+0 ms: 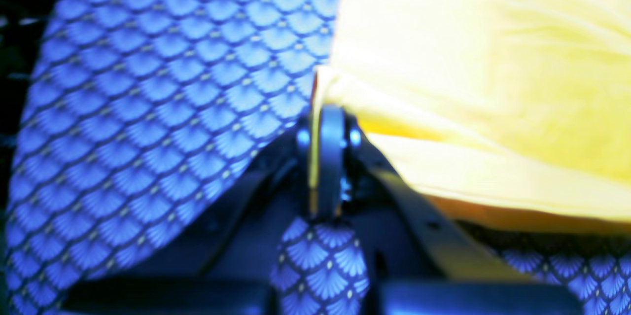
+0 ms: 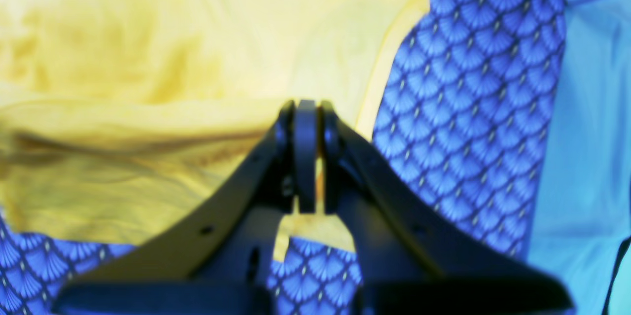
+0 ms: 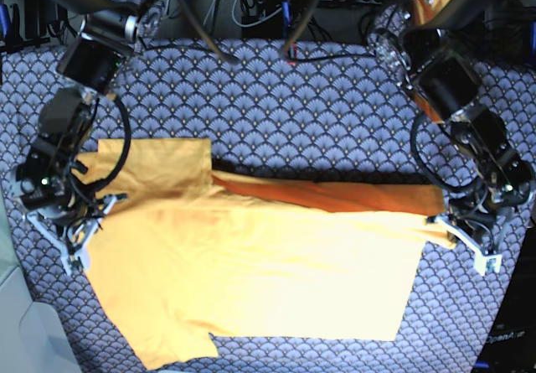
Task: Fold the T-shirt properly
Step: 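Lower the folded shoulder edge onto the shirt body with both grippers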
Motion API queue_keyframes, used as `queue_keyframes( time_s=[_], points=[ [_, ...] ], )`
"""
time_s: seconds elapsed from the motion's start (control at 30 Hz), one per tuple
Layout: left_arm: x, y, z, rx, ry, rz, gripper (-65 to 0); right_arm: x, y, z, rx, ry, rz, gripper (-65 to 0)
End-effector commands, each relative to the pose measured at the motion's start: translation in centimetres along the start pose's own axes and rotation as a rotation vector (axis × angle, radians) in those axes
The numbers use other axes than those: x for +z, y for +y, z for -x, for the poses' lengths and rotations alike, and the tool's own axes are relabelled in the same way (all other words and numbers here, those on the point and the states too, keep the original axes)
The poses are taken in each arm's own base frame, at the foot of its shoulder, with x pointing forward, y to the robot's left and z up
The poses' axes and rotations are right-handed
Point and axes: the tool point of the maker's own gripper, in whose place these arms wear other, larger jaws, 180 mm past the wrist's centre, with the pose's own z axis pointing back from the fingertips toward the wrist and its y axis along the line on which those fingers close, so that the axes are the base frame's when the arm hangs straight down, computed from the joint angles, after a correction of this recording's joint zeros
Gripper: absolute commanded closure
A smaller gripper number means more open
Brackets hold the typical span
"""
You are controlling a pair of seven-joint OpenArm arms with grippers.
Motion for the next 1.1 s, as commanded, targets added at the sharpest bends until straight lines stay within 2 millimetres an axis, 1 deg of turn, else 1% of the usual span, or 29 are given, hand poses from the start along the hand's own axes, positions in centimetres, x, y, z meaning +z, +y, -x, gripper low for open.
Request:
queue_keyframes(
  time_s=[0.0, 0.13, 0.23, 0.27, 0.33, 0.4, 0.5, 0.6, 0.7, 0.73, 0.77, 0.83, 0.93, 0.97, 1.07],
  points=[
    [0.4, 0.3, -2.8, -0.002, -0.074, -0.002, 0.0, 0.7, -1.2, -2.2, 0.007, -0.066, 0.027, 0.0],
    [0.1, 0.0, -3.6, 0.004, -0.115, 0.004, 0.0, 1.0, -1.9, -3.7, 0.006, -0.095, 0.040, 0.0],
    [-0.3, -1.5, -4.0, -0.047, -0.115, 0.030, 0.0, 1.3, -2.9, -4.2, 0.015, -0.105, 0.061, 0.0],
    [-0.4, -2.1, -4.1, -0.066, -0.113, 0.040, 0.0, 1.0, -2.8, -4.2, 0.013, -0.104, 0.052, 0.0],
    [-0.7, -2.9, -4.0, -0.081, -0.106, 0.057, 0.0, 0.3, -2.8, -4.8, 0.005, -0.117, 0.035, 0.0],
    [-1.1, -3.1, -3.7, -0.079, -0.091, 0.068, 0.0, -0.4, -3.4, -4.6, 0.003, -0.102, 0.028, 0.0],
    [-1.4, -3.1, -3.4, -0.075, -0.080, 0.074, 0.0, -1.3, -3.4, -4.8, -0.007, -0.103, 0.005, 0.0],
    [-1.5, -3.2, -3.7, -0.072, -0.101, 0.078, 0.0, -1.3, -3.4, -5.1, -0.008, -0.110, 0.005, 0.0],
    [-1.6, -3.3, -3.4, -0.071, -0.098, 0.079, 0.0, -1.2, -3.4, -4.8, -0.007, -0.099, 0.007, 0.0],
    [-1.6, -3.3, -3.3, -0.071, -0.097, 0.079, 0.0, -1.3, -3.3, -4.3, -0.007, -0.083, 0.004, 0.0],
    [-1.6, -3.3, -2.7, -0.069, -0.088, 0.080, 0.0, -1.5, -3.0, -3.5, -0.006, -0.058, -0.001, 0.0],
    [-1.7, -3.3, -2.0, -0.070, -0.077, 0.080, 0.0, -1.7, -2.8, -2.8, -0.005, -0.037, -0.006, 0.0],
    [-1.7, -3.2, -1.9, -0.067, -0.074, 0.079, 0.0, -2.0, -1.8, -2.8, 0.015, -0.030, -0.025, 0.0],
    [-1.7, -3.2, -1.9, -0.067, -0.074, 0.079, 0.0, -2.1, -1.2, -2.9, 0.018, -0.031, -0.037, -0.3],
    [-1.7, -3.3, -1.9, -0.070, -0.074, 0.081, 0.0, -2.4, 0.0, -2.5, 0.014, -0.026, -0.059, -3.5]
  ],
)
